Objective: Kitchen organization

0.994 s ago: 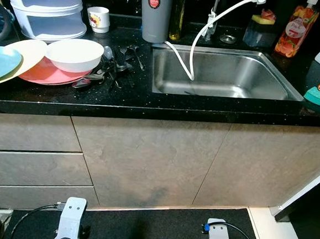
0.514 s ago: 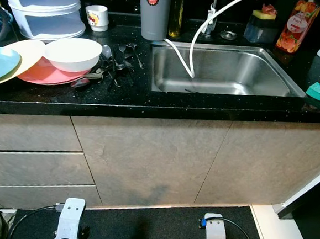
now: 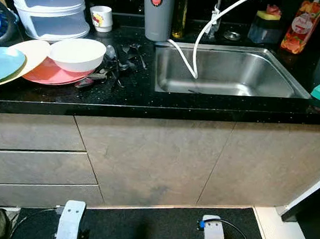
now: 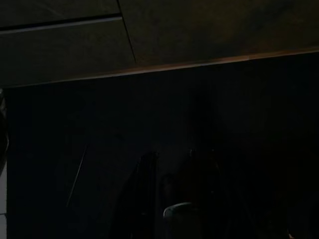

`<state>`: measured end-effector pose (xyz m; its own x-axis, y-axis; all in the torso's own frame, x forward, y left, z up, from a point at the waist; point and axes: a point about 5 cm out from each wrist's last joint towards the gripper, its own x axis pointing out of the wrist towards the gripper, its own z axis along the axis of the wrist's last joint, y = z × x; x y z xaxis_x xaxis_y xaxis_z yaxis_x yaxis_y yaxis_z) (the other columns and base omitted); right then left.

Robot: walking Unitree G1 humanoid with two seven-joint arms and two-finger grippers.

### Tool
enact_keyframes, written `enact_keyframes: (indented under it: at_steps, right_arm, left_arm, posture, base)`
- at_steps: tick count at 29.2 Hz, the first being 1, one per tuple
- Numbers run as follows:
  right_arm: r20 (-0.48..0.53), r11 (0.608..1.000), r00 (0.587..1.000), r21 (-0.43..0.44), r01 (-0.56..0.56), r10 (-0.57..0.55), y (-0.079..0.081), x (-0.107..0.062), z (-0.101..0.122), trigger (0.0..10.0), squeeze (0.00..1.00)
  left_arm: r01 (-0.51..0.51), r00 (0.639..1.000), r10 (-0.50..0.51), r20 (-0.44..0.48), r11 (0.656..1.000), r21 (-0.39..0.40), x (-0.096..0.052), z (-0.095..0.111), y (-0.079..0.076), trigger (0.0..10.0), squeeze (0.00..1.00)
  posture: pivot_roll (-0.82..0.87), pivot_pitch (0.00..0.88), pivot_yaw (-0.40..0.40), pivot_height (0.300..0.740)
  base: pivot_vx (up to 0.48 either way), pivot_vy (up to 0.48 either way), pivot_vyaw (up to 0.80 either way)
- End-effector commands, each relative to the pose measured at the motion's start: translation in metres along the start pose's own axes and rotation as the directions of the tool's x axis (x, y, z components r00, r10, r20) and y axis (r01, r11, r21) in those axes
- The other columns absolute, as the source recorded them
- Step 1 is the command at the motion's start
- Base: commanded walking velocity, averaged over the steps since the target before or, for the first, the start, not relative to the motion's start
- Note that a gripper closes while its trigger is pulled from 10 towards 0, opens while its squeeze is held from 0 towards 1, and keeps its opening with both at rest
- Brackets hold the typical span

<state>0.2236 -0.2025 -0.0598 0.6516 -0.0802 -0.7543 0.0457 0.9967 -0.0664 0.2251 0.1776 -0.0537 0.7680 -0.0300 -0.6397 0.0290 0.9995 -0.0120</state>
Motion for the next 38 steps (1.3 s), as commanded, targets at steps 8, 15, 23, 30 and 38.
enact_keyframes:
  at_steps: [8,15,23,30,38]
  right_arm:
    - [-0.034,1.0,0.999,0.005,0.017,-0.017,-0.014,-0.005,-0.018,10.0,0.0]
    - [-0.047,1.0,0.999,0.001,0.008,-0.008,-0.004,-0.006,-0.029,10.0,0.0]
    - [-0.051,1.0,0.999,0.001,-0.012,0.012,0.026,-0.005,-0.031,10.0,0.0]
    - [-0.049,1.0,0.998,0.001,-0.027,0.027,0.046,-0.006,-0.033,10.0,0.0]
    - [-0.042,1.0,0.999,0.01,-0.027,0.027,0.051,-0.006,-0.031,10.0,0.0]
  left_arm:
    - [-0.006,1.0,0.006,-0.02,1.0,-0.002,-0.003,-0.009,-0.001,10.0,0.0]
    - [-0.007,1.0,0.007,-0.017,1.0,-0.004,-0.003,-0.008,0.0,10.0,0.0]
    - [-0.012,1.0,0.012,-0.02,1.0,-0.005,-0.003,-0.008,0.001,10.0,0.0]
    - [-0.006,1.0,0.006,-0.016,1.0,-0.009,-0.001,-0.006,-0.002,10.0,0.0]
    - [-0.003,1.0,0.003,-0.012,1.0,-0.001,0.0,-0.003,-0.001,10.0,0.0]
  posture:
    - [0.02,0.139,0.007,0.74]
    - [0.02,0.146,0.008,0.74]
    - [0.01,0.148,0.007,0.74]
    - [0.01,0.147,0.004,0.74]
    - [0.01,0.159,0.02,0.74]
  base:
    - [0.0,0.0,0.0]
    - [0.0,0.0,0.0]
    - [0.0,0.0,0.0]
    - [0.0,0.0,0.0]
    - [0.0,0.0,0.0]
